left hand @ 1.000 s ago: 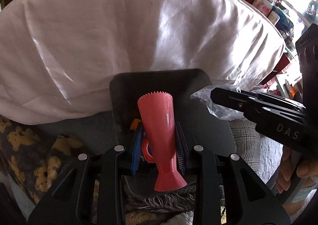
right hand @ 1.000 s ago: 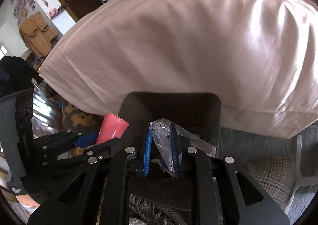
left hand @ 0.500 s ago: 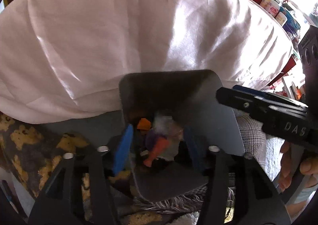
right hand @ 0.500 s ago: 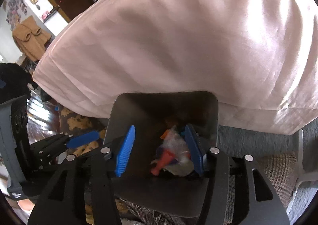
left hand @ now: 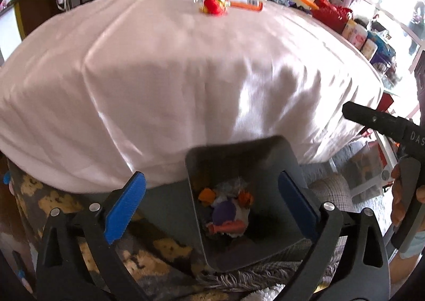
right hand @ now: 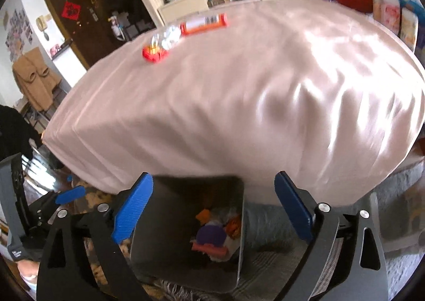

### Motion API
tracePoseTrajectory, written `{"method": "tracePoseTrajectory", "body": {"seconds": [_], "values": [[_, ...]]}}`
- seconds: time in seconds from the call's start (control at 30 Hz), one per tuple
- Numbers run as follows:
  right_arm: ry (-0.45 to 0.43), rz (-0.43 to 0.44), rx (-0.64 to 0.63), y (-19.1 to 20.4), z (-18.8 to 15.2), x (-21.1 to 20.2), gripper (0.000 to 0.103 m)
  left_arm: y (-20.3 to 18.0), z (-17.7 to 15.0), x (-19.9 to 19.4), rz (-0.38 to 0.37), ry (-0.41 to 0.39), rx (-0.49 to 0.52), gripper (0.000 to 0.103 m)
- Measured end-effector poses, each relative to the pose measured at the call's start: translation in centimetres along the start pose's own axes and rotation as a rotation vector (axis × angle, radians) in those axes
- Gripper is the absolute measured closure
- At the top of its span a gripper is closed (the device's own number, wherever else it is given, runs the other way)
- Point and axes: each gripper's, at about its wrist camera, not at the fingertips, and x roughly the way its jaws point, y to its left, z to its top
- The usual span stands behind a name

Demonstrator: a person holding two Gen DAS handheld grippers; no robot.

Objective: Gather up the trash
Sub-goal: 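Raise both grippers back toward the red lantern ornament on the table, then grasp the red lantern ornament with the left gripper while the right grasps the clear plastic with blue ribbon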

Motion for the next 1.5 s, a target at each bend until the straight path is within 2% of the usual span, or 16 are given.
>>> {"method": "tracePoseTrajectory", "body": {"seconds": [0.23, 0.4, 0.67, 0.7, 0.87, 0.97, 1.23, 1.4, 1.43, 1.5], "values": [[-0.057, -0.035, -0.04, 0.2, 4.6, -0.3, 0.008, 0.3, 4.1, -0.6, 0.01, -0.062, 0.008, 0.009], [-0.054, -0.035, -0.065, 0.8, 7.6, 1.0, 0.008, 0.1, 8.1, 0.1, 0.028, -0.081, 0.022, 0.009], [-0.023, -0.026, -0.079, 1.6, 13.0, 4.3, 0.008, 0.6, 13.7, 1.8, 0.013, -0.094, 0.005, 0.01], [-0.02, -0.027, -0.074, 1.6, 13.6, 4.7, 0.008, 0.7, 14.5, 2.1, 0.016, -0.097, 0.002, 0.011], [-0.013, -0.009, -0.048, 1.6, 16.3, 6.2, 0.008, 0.7, 17.4, 4.1, 0.023, -0.096, 0.008, 0.03], [-0.004, -0.003, -0.034, 1.6, 17.5, 7.3, 0.008, 0.8, 19.0, 5.4, 0.015, -0.085, 0.004, 0.038], [-0.005, -0.02, -0.022, 1.6, 19.6, 9.5, 0.008, 0.8, 22.0, 8.0, 0.03, -0.058, 0.002, 0.04], [-0.013, -0.041, -0.03, 1.8, 20.4, 10.1, 0.008, 0.4, 22.4, 9.3, 0.026, -0.031, 0.021, 0.04], [-0.01, -0.041, -0.032, 1.9, 20.5, 10.3, 0.008, 0.4, 22.5, 9.5, 0.025, -0.028, 0.022, 0.042], [-0.006, -0.041, -0.037, 2.3, 20.6, 10.6, 0.008, 0.6, 22.6, 10.0, 0.013, -0.015, 0.023, 0.052]]}}
